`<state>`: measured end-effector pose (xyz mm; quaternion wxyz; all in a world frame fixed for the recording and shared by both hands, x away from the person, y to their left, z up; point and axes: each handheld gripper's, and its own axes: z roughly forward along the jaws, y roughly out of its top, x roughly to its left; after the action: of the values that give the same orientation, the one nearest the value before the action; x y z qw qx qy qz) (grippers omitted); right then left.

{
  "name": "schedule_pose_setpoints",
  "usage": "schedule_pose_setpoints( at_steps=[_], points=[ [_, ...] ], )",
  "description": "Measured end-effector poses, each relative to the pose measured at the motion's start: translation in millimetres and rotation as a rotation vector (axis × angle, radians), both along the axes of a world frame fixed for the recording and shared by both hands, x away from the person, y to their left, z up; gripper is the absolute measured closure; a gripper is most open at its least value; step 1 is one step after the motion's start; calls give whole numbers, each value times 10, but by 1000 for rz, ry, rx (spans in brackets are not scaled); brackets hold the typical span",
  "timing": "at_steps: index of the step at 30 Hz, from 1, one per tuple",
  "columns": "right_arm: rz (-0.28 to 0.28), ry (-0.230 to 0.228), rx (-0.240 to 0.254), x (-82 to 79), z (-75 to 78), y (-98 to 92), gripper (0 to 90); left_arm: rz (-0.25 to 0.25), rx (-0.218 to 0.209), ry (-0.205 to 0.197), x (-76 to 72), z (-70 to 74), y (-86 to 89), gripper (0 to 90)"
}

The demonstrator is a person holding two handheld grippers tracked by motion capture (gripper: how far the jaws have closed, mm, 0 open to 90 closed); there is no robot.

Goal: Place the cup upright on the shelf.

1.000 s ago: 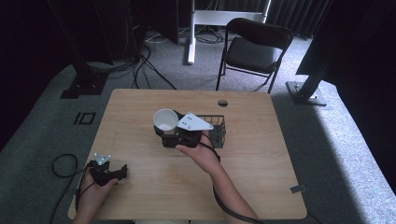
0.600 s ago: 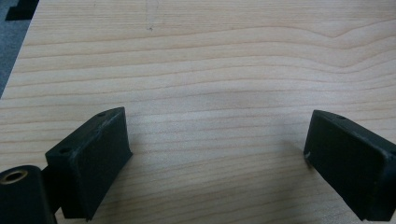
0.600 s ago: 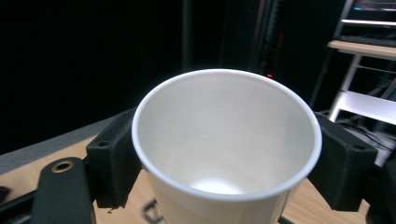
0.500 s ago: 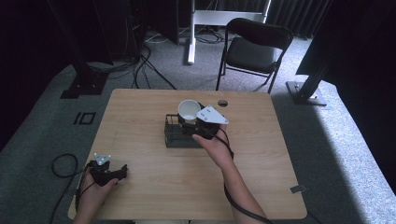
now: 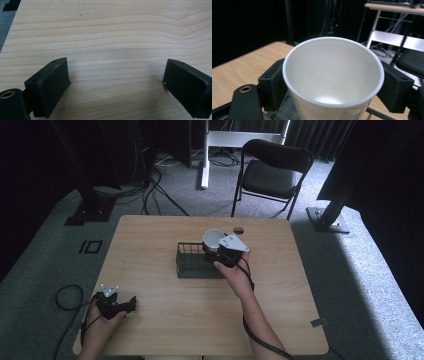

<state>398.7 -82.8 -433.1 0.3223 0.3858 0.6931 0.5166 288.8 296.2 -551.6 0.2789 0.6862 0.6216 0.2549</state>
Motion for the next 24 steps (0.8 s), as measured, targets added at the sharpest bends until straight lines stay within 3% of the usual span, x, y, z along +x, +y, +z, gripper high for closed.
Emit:
schedule_pose_setpoints(
  at_steps=[10,20,24],
  points=[
    [-30,78,0,104,-248,-44,203,0,-1,0,0,0,0,72],
    [-34,108,-19,125,-374,-46,202,0,-2,-2,0,-2,0,72],
    [-43,116,3,131,-390,-61,202,0,-2,-1,0,-2,0,72]
  ],
)
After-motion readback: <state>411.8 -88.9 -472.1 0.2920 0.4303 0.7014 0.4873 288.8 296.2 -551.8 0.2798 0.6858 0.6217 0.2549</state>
